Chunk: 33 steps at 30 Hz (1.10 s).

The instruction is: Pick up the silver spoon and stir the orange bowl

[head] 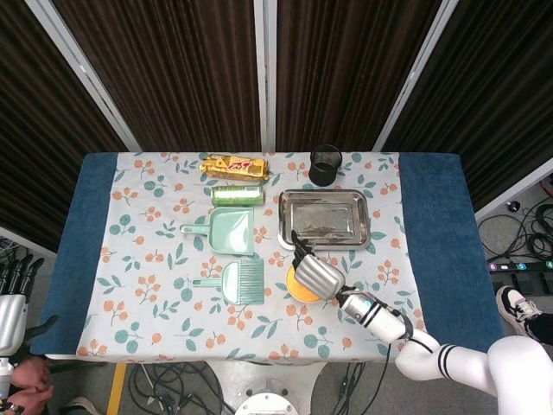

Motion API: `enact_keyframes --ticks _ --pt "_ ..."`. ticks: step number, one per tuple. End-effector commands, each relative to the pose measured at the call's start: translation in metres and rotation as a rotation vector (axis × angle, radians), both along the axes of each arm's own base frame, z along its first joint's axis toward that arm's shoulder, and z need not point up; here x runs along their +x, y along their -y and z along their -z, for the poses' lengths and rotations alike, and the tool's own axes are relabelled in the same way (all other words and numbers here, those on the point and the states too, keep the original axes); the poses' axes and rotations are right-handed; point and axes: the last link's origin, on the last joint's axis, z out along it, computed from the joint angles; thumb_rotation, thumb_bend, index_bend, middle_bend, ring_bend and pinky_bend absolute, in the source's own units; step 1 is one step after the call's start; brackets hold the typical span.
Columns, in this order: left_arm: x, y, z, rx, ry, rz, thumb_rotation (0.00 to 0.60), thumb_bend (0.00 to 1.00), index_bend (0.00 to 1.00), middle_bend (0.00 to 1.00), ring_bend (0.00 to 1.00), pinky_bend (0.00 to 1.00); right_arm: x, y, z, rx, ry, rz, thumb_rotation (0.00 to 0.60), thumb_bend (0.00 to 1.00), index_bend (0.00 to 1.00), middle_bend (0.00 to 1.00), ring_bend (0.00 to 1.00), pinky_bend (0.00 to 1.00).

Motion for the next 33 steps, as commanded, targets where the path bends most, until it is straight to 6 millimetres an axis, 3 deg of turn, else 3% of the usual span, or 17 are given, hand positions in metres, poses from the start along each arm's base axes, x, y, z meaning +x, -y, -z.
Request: enact_keyframes --ticks 1,9,23,33 --pt "0.0 0.001 0.0 -0.001 0.0 -0.001 0.6 0.0 0.15 0.16 0.09 0.08 -0.002 -0.005 0.001 0.018 0.065 0.039 0.6 0.39 0.71 0.5 0.4 0.17" --pt "0.002 -0.002 0.0 -0.005 -0.006 0.008 0.6 0.0 0.15 0.16 0.09 0.08 -0.007 -0.001 -0.011 0.004 0.205 0.144 0.6 0.4 0.73 0.52 0.42 0.25" --pt "0.004 -0.001 0.0 -0.005 -0.009 0.011 0.6 0.0 0.15 0.16 0.09 0.08 -0.013 0.016 -0.032 -0.022 0.032 0.058 0.6 0.4 0.73 0.51 0.42 0.24" --pt "0.001 0.001 0.001 -0.004 -0.003 0.001 0.6 0.0 0.15 0.16 0.09 0.08 -0.015 0.0 -0.005 0.022 -0.041 0.014 0.6 0.4 0.73 0.51 0.42 0.22"
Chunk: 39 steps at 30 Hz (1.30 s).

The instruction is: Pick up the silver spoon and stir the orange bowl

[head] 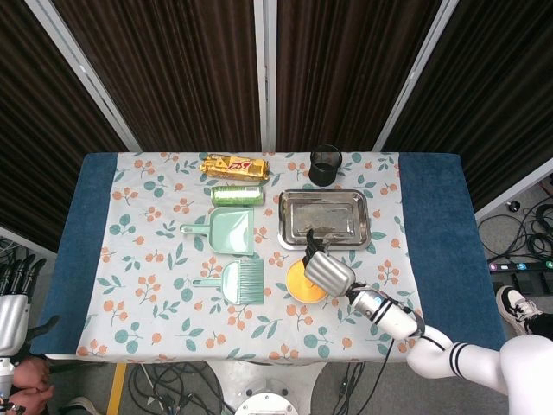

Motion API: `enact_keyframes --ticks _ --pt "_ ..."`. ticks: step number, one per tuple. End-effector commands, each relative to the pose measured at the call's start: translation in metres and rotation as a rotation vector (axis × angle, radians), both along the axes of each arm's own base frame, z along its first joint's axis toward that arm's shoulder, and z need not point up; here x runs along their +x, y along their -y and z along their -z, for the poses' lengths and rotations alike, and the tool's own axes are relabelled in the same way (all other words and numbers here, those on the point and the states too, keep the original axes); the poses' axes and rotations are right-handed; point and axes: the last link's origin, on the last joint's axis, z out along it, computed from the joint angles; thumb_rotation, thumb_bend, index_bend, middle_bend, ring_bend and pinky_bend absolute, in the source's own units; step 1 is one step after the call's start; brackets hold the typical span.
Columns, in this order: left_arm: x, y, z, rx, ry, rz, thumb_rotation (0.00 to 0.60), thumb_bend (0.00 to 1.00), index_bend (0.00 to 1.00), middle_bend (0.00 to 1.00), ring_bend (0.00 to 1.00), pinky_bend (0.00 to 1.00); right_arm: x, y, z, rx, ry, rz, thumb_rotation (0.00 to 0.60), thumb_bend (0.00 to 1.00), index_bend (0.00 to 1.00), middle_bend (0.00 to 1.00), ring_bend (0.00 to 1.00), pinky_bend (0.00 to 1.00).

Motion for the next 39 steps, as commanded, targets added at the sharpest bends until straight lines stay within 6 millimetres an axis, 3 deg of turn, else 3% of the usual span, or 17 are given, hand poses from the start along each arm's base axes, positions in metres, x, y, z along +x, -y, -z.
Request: enact_keyframes --ticks 1,12,25,33,39 --pt "-0.001 0.001 0.0 0.001 0.001 -0.004 0.6 0.0 0.15 0.16 0.09 0.08 -0.001 -0.006 0.01 0.015 0.017 0.012 0.6 0.4 0.73 0.52 0.42 0.22" --pt "0.0 0.001 -0.001 0.003 -0.002 0.002 0.6 0.0 0.15 0.16 0.09 0.08 -0.008 -0.006 0.001 0.004 0.259 0.161 0.6 0.4 0.74 0.53 0.44 0.23" --pt "0.008 -0.001 -0.003 0.0 -0.021 0.017 0.6 0.0 0.15 0.16 0.09 0.08 -0.009 -0.003 -0.018 -0.009 0.348 0.167 0.6 0.4 0.74 0.53 0.44 0.24" --pt "0.009 -0.002 -0.003 -0.001 -0.022 0.017 0.6 0.0 0.15 0.16 0.09 0.08 -0.005 -0.003 -0.011 0.015 0.309 0.143 0.6 0.4 0.74 0.53 0.44 0.24" --pt "0.008 -0.001 -0.002 -0.006 -0.018 0.016 0.6 0.0 0.15 0.16 0.09 0.08 0.001 -0.006 0.002 0.068 0.121 0.001 0.6 0.4 0.74 0.53 0.44 0.2"
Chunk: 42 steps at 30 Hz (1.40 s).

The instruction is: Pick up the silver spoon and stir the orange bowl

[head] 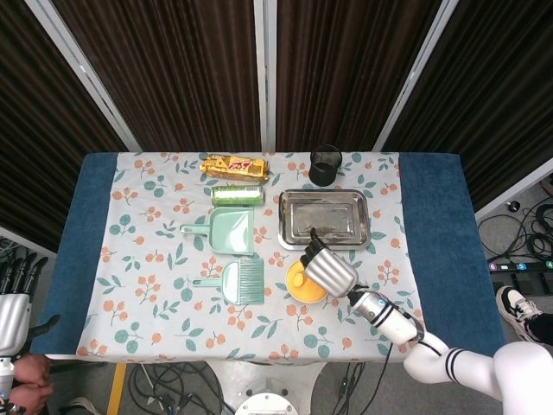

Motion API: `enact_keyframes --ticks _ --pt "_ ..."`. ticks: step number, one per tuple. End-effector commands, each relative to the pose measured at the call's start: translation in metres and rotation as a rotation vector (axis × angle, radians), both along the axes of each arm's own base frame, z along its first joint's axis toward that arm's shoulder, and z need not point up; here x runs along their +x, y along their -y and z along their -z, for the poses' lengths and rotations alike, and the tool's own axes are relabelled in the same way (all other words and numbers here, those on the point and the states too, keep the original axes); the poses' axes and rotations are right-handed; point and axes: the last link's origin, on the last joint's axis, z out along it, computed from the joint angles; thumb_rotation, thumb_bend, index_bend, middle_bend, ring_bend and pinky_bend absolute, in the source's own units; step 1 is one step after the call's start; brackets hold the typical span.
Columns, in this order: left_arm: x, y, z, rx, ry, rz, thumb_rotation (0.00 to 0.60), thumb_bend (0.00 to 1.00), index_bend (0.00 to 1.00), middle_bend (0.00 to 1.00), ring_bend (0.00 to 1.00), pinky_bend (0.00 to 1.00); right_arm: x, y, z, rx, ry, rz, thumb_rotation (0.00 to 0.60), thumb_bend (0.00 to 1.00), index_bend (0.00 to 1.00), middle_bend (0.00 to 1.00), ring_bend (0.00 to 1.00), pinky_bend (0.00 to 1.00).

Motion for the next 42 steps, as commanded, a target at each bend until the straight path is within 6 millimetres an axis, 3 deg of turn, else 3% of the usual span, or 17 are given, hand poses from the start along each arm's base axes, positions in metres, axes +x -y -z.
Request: enact_keyframes --ticks 1,8,20,27,32,42 --pt "0.0 0.0 0.0 -0.001 0.002 0.001 0.6 0.0 0.15 0.16 0.09 0.08 0.003 -0.002 0.006 0.008 -0.135 -0.113 0.6 0.4 0.74 0.53 0.44 0.19" --pt "-0.003 0.002 0.0 0.003 0.007 -0.005 0.6 0.0 0.15 0.16 0.09 0.08 0.002 0.004 -0.003 -0.072 -0.322 -0.244 0.6 0.4 0.74 0.53 0.44 0.16" --pt "-0.003 0.003 -0.001 0.011 0.013 0.001 0.6 0.0 0.15 0.16 0.09 0.08 0.027 0.007 -0.039 -0.154 -0.358 -0.331 0.6 0.4 0.73 0.52 0.42 0.09" --pt "-0.002 0.005 -0.002 0.011 0.013 0.001 0.6 0.0 0.15 0.16 0.09 0.08 0.041 -0.002 -0.035 -0.13 -0.4 -0.407 0.6 0.4 0.73 0.52 0.41 0.07" --pt "-0.002 0.007 -0.002 0.013 0.014 -0.002 0.6 0.0 0.15 0.16 0.09 0.08 0.036 -0.003 -0.026 -0.129 -0.511 -0.473 0.6 0.4 0.72 0.52 0.4 0.06" --pt "-0.004 0.007 -0.002 0.016 0.017 -0.01 0.6 0.0 0.15 0.16 0.09 0.08 0.052 0.01 -0.03 -0.176 -0.526 -0.437 0.6 0.4 0.71 0.52 0.39 0.04"
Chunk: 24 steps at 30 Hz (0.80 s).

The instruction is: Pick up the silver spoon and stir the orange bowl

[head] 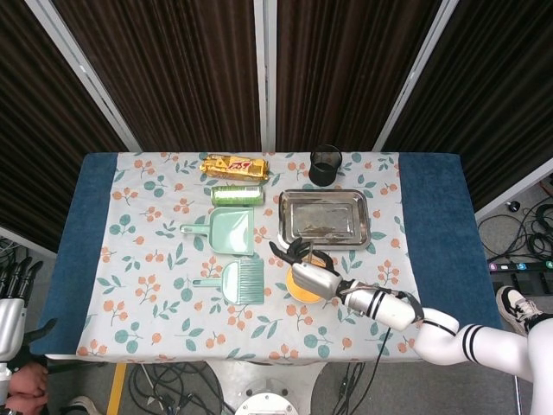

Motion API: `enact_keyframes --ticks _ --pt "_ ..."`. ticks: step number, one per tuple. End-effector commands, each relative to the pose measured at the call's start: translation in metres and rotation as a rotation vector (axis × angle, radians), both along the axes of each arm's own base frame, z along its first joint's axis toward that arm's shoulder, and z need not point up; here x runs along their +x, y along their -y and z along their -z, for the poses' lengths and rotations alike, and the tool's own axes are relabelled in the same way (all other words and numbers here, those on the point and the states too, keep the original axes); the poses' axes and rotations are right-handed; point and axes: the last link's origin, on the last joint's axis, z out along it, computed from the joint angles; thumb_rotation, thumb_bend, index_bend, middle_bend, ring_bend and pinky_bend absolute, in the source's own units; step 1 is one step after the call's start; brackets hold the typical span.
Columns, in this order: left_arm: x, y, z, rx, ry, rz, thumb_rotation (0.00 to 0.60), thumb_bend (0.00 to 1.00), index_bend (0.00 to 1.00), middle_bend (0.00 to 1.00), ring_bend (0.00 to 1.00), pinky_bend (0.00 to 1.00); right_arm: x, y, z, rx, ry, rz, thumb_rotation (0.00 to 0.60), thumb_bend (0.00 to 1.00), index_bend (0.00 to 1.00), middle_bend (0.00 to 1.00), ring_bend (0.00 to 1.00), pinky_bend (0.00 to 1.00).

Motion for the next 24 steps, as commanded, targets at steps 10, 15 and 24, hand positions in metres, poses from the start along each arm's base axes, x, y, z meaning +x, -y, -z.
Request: enact_keyframes --ticks 10,15,24 --pt "-0.001 0.002 0.003 -0.008 0.005 -0.006 0.6 0.0 0.15 0.16 0.09 0.08 -0.003 -0.015 0.023 0.056 0.019 0.05 0.6 0.4 0.69 0.52 0.39 0.07" --pt "-0.003 0.004 0.002 -0.005 0.008 -0.012 0.6 0.0 0.15 0.16 0.09 0.08 -0.021 -0.011 0.022 0.026 -0.023 0.066 0.6 0.4 0.68 0.52 0.39 0.08" --pt "0.0 0.001 0.001 -0.005 0.007 0.009 0.6 0.0 0.15 0.16 0.09 0.08 -0.009 0.001 -0.007 -0.049 0.047 0.056 0.6 0.4 0.68 0.52 0.39 0.07"
